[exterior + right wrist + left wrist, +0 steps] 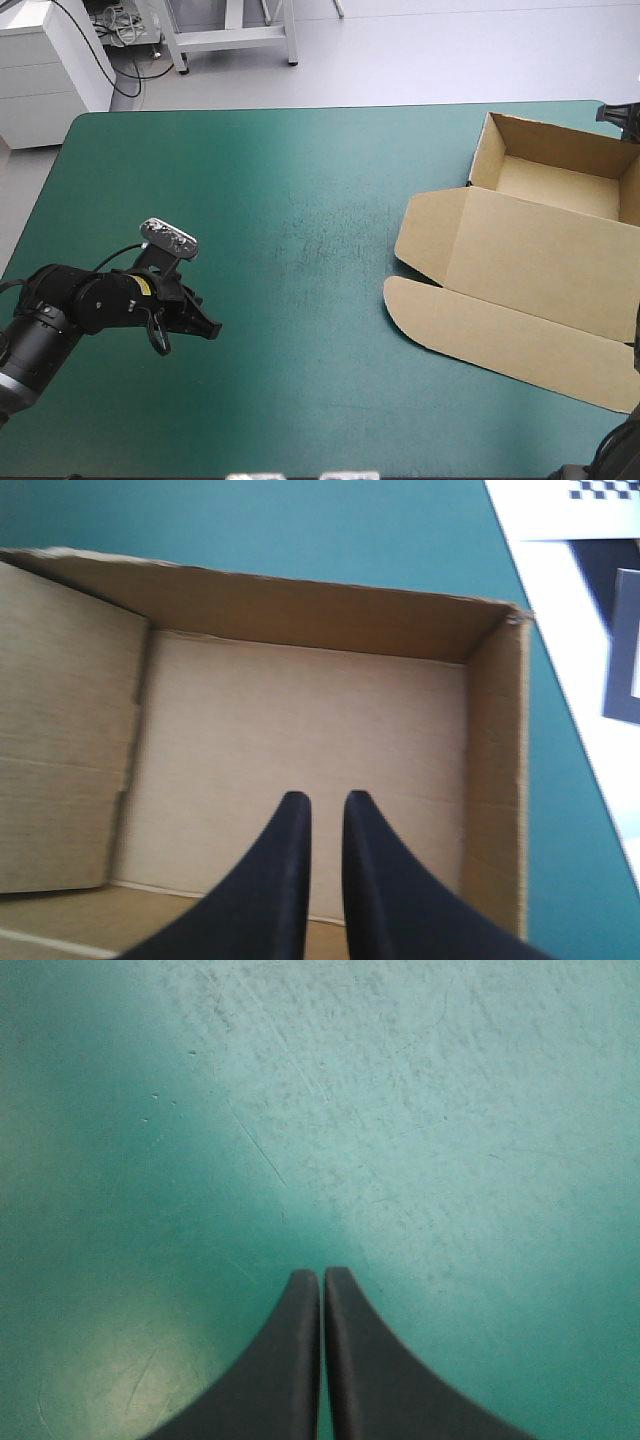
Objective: Fold the box
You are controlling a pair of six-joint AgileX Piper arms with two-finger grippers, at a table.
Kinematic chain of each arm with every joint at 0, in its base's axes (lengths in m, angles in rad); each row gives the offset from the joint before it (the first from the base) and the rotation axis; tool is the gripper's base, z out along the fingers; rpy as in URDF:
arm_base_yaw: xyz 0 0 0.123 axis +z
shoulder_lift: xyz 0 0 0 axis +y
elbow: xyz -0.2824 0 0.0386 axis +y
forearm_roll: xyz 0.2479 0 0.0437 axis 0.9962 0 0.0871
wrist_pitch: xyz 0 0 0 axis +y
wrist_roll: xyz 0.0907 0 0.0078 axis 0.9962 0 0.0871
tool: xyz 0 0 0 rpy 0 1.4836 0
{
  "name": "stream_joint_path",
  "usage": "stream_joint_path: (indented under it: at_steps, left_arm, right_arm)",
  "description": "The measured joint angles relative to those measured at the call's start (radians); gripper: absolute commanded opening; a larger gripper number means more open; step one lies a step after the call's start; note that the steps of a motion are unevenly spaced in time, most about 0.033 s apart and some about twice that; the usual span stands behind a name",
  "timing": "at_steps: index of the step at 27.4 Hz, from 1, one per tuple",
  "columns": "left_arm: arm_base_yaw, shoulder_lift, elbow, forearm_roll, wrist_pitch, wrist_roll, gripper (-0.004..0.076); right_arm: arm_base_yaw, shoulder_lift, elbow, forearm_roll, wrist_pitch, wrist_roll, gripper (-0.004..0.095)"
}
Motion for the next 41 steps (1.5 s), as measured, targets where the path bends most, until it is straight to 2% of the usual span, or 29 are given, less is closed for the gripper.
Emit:
stream_joint_path:
  at_steps: [2, 4, 8, 12, 20, 28, 41]
  left_arm:
    - [0.0, 0.0, 0.0, 0.0, 0.0, -0.001, -0.0008]
    - [0.0, 0.0, 0.0, -0.001, 0.0, -0.001, -0.0008]
    - [0.0, 0.0, 0.0, -0.001, -0.015, -0.001, -0.0008]
    - [0.0, 0.0, 0.0, -0.001, -0.031, 0.008, -0.0008]
    - [0.0, -0.028, 0.001, -0.002, -0.032, 0.021, -0.0008]
    - [0.0, -0.175, 0.112, -0.002, -0.039, 0.034, -0.0008]
    - [0.0, -0.463, 0.357, -0.002, -0.087, 0.04, -0.0008]
  right_arm:
    - [0.012, -0.038, 0.0, 0.084, 0.001, -0.012, -0.0012]
    - [0.054, -0.081, 0.002, 0.089, 0.001, -0.031, -0.0015]
    - [0.18, -0.164, 0.049, 0.027, 0.0, -0.049, -0.0016]
    - [0.329, -0.25, 0.182, -0.043, 0.003, -0.059, -0.0015]
    - [0.487, -0.427, 0.49, -0.093, -0.051, -0.064, -0.0015]
    - [0.517, -0.7, 0.85, -0.084, -0.181, -0.064, -0.0016]
    - [0.517, -1.217, 1.431, -0.083, -0.271, -0.064, -0.0016]
